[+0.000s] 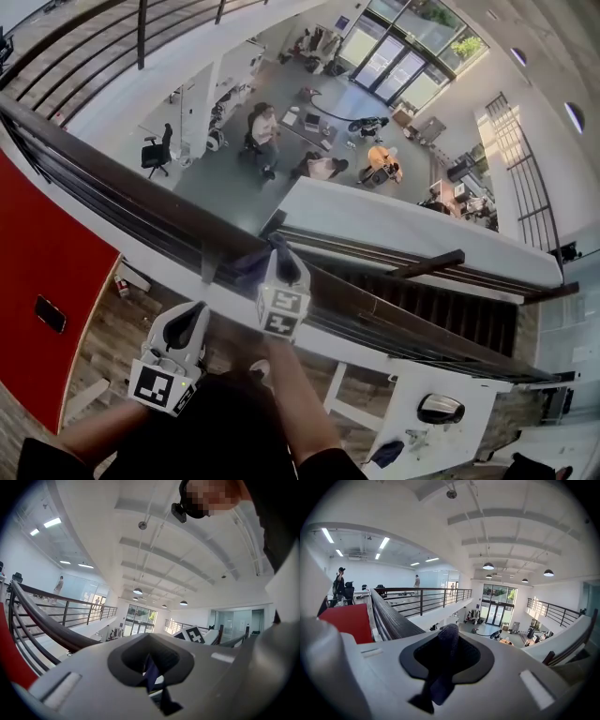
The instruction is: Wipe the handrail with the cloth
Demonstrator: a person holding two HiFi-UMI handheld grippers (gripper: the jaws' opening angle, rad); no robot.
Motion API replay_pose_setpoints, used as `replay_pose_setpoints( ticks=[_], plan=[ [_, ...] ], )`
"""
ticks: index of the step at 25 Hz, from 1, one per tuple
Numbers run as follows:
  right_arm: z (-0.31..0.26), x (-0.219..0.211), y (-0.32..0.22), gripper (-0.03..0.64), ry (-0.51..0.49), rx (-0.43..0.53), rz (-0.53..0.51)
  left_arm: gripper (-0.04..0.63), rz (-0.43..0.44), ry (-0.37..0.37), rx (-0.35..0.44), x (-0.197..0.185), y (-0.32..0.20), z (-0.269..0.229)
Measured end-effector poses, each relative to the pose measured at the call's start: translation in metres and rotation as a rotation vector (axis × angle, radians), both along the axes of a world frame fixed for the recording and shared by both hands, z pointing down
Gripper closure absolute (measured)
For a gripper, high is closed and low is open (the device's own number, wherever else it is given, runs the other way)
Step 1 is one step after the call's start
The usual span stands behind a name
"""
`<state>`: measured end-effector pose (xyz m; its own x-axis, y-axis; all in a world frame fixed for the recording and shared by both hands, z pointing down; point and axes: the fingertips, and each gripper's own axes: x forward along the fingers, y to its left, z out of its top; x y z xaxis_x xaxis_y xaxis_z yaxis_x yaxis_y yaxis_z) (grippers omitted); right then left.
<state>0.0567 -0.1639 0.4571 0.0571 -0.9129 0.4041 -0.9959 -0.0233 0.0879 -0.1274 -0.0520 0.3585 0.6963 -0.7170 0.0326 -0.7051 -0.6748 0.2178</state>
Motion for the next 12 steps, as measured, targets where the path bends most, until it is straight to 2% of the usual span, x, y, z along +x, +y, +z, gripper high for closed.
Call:
replay_pose_setpoints(
  ticks=[7, 12],
  plan=[
    [-0.004, 0.019, 0.014, 0.552, 0.016, 0.016, 0.017, 0.597, 0.045, -0.017, 0.001, 0.017, 0.014, -0.001],
    [-0.004, 0.028, 0.028, 0.552, -0.002, -0.018, 0.045, 0.597, 0.062, -0.019, -0.015, 0.022, 0.022, -0.004]
  ],
)
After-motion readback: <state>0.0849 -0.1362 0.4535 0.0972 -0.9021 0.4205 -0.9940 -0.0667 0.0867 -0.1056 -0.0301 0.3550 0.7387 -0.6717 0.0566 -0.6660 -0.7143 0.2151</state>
